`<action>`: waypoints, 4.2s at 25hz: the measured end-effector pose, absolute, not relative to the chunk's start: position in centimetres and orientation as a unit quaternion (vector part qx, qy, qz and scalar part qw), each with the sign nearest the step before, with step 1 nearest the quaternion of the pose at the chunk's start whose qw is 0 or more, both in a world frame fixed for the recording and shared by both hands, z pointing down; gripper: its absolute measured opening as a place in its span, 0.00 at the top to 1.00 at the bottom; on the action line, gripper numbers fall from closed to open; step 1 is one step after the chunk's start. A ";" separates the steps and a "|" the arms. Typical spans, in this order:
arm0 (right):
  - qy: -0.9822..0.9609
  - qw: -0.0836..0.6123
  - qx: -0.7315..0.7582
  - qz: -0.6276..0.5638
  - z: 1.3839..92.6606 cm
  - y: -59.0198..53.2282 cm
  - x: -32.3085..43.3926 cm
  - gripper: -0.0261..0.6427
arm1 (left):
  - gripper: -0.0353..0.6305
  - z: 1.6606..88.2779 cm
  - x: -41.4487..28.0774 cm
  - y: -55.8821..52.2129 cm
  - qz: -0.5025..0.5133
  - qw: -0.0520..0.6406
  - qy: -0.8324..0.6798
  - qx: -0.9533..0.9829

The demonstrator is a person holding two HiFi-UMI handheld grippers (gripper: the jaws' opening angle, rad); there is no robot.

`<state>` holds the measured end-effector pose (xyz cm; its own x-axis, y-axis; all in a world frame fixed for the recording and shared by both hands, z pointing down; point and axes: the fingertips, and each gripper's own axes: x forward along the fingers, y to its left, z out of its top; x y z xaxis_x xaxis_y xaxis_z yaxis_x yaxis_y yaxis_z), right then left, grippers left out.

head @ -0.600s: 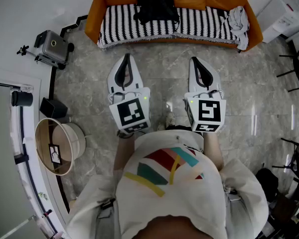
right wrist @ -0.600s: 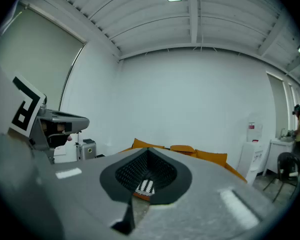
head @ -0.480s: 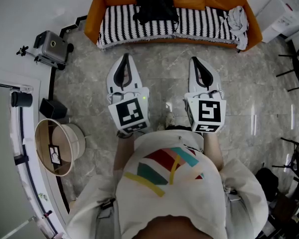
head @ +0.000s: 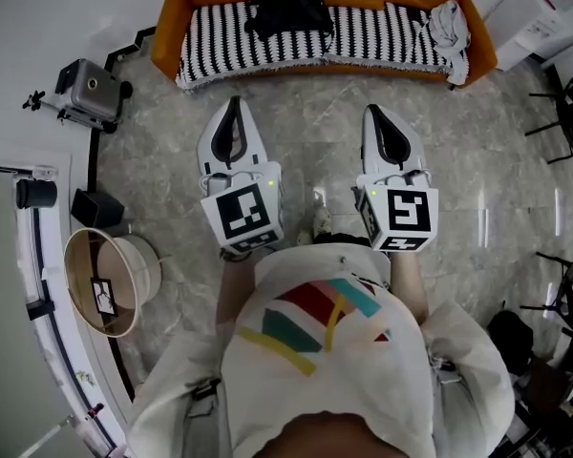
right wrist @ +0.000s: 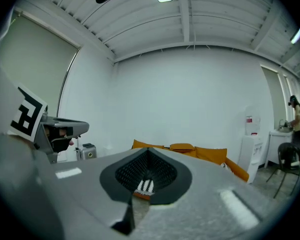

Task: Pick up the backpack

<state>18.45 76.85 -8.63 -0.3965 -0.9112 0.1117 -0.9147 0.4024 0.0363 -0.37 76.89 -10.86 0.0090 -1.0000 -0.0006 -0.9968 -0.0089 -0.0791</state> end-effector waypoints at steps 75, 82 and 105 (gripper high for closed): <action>-0.833 0.070 0.548 0.037 -8.9 23.1 3.6 0.96 | 0.92 -12.4 -15.4 19.9 0.011 0.021 0.667 -0.744; -0.824 0.052 0.562 0.049 -10.1 19.7 4.1 0.96 | 0.92 -11.3 -13.6 15.0 0.004 -0.004 0.644 -0.765; -0.852 0.047 0.522 0.018 -11.0 12.8 8.2 0.96 | 0.92 -13.9 -6.7 11.0 0.000 0.031 0.659 -0.752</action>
